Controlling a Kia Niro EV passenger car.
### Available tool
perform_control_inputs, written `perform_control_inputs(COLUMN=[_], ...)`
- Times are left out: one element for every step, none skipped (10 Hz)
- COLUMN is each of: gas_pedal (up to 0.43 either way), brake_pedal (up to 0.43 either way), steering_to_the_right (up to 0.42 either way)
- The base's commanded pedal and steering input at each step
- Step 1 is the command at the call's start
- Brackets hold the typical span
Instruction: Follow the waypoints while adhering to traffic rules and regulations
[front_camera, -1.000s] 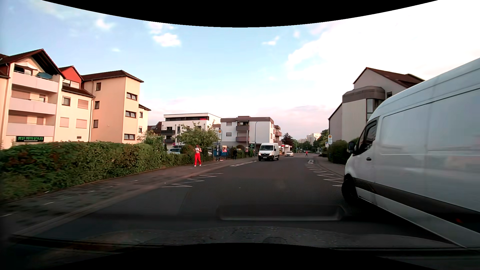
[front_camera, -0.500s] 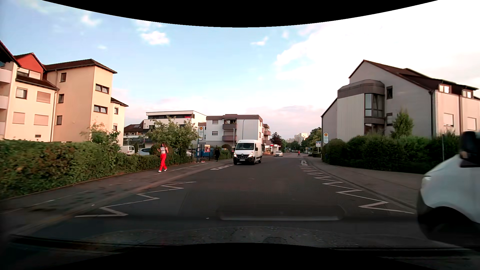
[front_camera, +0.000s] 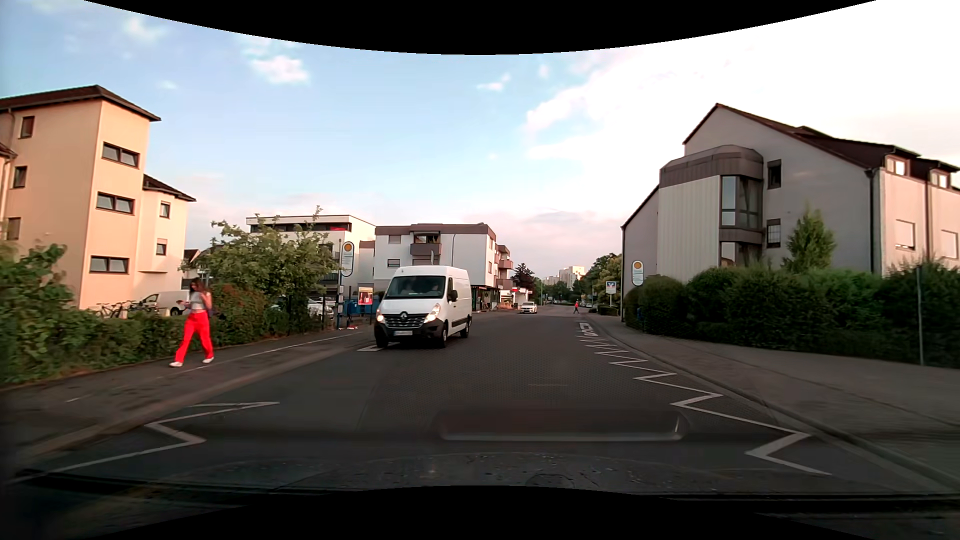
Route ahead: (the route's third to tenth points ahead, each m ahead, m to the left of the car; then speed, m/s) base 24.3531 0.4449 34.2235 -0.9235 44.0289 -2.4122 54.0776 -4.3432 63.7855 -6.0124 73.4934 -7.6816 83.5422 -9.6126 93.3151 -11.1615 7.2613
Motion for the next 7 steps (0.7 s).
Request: perform_control_inputs(gas_pedal=[0.02,0.02,0.02,0.02,0.02,0.02,0.02], brake_pedal=[0.0,0.0,0.0,0.0,0.0,0.0,0.0], steering_to_the_right=[0.08,0.078,0.074,0.068,0.06,0.053,0.045])
